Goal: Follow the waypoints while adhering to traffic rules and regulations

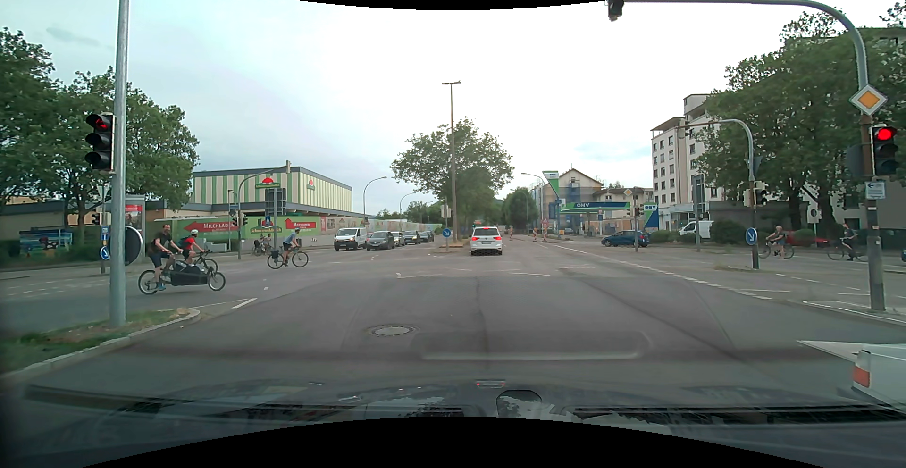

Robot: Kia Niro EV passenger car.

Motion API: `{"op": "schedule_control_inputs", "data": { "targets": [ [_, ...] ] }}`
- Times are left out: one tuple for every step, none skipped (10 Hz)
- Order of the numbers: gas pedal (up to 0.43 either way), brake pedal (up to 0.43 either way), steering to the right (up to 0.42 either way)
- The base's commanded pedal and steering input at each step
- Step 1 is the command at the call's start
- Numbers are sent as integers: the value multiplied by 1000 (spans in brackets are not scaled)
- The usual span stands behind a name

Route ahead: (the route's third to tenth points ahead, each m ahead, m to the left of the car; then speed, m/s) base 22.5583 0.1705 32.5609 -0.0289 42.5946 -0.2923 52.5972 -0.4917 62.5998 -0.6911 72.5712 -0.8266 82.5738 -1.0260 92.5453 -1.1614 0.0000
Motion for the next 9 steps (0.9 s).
{"op": "schedule_control_inputs", "data": {
  "targets": [
    [0,262,2],
    [0,262,2],
    [0,262,2],
    [0,262,2],
    [0,262,2],
    [0,262,2],
    [0,262,2],
    [0,262,2],
    [0,262,2]
  ]
}}
